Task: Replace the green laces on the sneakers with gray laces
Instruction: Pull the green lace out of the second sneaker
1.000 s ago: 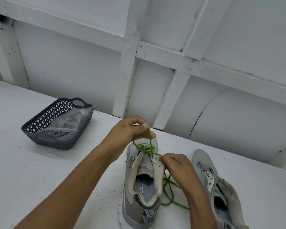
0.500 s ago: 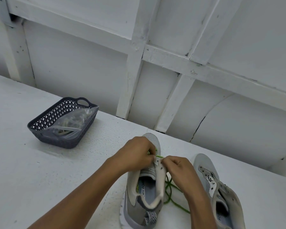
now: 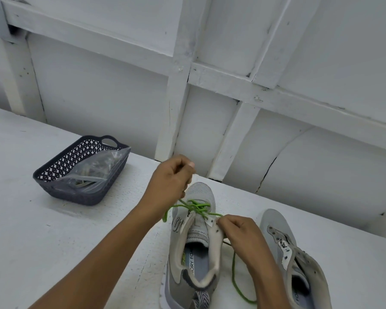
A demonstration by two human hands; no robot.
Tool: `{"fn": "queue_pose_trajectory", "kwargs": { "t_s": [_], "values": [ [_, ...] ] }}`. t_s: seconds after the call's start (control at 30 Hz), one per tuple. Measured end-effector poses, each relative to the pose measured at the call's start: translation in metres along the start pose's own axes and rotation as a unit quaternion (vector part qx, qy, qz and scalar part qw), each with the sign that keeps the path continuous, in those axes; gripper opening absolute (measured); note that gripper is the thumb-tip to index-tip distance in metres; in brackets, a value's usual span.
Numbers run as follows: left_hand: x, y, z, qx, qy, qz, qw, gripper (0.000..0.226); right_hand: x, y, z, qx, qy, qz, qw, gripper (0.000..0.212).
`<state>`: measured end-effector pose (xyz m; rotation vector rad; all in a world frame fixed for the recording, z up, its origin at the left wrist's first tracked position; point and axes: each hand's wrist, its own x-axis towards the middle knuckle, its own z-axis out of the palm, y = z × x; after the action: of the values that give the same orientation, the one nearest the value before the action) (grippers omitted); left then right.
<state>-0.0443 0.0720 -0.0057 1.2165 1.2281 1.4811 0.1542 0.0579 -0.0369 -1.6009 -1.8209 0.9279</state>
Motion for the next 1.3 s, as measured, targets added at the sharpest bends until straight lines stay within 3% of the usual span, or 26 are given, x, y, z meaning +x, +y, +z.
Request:
{"fn": "queue_pose_trajectory", "kwargs": {
  "t_s": [0.07, 0.2, 0.4, 0.53, 0.7, 0.8, 0.87, 1.0, 1.07, 1.2, 1.3],
  "values": [
    [0.0, -0.006, 0.002, 0.184, -0.032, 0.028, 0.982, 0.019, 0.002, 0.001, 0.0, -0.005, -0.005, 0.002, 1.0, 0.036],
    [-0.005, -0.013, 0.011, 0.457, -0.138, 0.032, 0.878, 0.021, 0.005, 0.003, 0.0, -0.011, -0.024, 0.005, 1.0, 0.03],
    [-0.003, -0.017, 0.011, 0.466, -0.15, -0.001, 0.872, 0.019, 0.009, 0.009, -0.001, -0.021, -0.032, 0.002, 0.999, 0.031],
    [-0.003, -0.015, 0.011, 0.369, -0.137, -0.016, 0.919, 0.036, 0.008, 0.01, -0.002, -0.014, -0.043, -0.001, 0.999, 0.035],
    [-0.004, -0.005, 0.011, 0.084, -0.08, -0.069, 0.991, 0.039, 0.005, 0.012, -0.003, -0.007, -0.034, 0.004, 0.999, 0.034],
    [-0.001, 0.002, 0.006, -0.111, -0.046, -0.089, 0.989, 0.034, 0.005, 0.012, -0.003, -0.005, -0.03, 0.008, 1.0, 0.036],
    [0.003, 0.004, -0.001, -0.127, -0.027, -0.092, 0.987, 0.031, 0.007, 0.012, -0.002, -0.003, -0.028, 0.01, 1.0, 0.039],
    [0.01, 0.0, -0.016, 0.039, -0.026, -0.072, 0.996, 0.03, 0.006, 0.012, -0.001, -0.018, -0.025, 0.004, 0.999, 0.038],
    [0.011, -0.003, -0.021, 0.153, -0.063, -0.052, 0.985, 0.025, 0.006, 0.011, -0.001, -0.024, -0.024, 0.006, 0.999, 0.037],
    [0.005, -0.003, -0.021, 0.372, -0.156, -0.034, 0.914, 0.017, 0.005, 0.008, -0.001, -0.029, -0.028, 0.004, 0.999, 0.037],
    [0.003, -0.003, -0.019, 0.45, -0.234, -0.048, 0.861, 0.025, 0.004, 0.007, -0.002, -0.034, -0.024, 0.003, 0.999, 0.029]
  ]
}}
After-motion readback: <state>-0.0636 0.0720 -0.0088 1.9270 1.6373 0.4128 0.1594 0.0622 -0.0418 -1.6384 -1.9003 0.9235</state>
